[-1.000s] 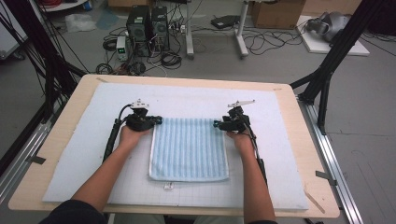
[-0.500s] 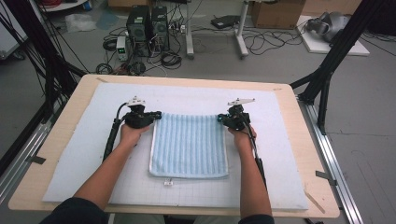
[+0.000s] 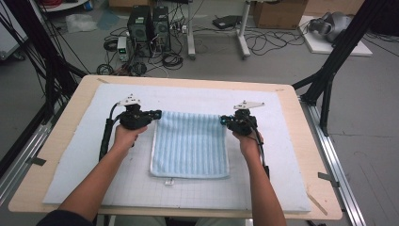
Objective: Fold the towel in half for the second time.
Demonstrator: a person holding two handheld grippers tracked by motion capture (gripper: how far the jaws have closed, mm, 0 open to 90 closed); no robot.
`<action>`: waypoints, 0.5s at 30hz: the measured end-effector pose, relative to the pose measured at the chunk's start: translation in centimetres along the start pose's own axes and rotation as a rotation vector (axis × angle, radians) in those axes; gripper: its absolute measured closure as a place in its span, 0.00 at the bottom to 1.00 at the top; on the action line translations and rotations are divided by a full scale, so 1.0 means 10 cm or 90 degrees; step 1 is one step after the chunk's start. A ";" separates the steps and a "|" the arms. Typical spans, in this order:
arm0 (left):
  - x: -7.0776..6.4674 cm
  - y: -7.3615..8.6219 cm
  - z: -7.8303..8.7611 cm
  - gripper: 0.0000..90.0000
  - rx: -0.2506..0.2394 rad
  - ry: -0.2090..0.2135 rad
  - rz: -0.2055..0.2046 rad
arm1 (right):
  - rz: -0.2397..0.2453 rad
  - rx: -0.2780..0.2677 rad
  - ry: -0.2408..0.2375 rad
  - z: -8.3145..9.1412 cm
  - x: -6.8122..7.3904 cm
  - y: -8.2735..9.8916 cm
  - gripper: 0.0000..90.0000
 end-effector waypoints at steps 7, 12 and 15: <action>-0.22 0.13 0.18 0.96 0.003 0.020 -0.018 | -0.013 -0.030 -0.017 0.29 0.08 0.10 0.95; -0.40 0.24 0.27 0.96 -0.004 0.036 -0.025 | -0.012 -0.040 -0.025 0.44 0.15 0.20 0.95; -0.50 0.34 0.34 0.96 0.001 0.046 -0.028 | -0.005 -0.040 -0.034 0.53 0.21 0.29 0.95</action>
Point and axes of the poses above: each handheld gripper's, and its own axes: z roughly backward along the jaws, y roughly out of its underside, x roughly to its left, the point moved 4 cm from there along -z, roughly forward along the jaws, and after that the axes turned 11 degrees about y, right-handed, at the moved point
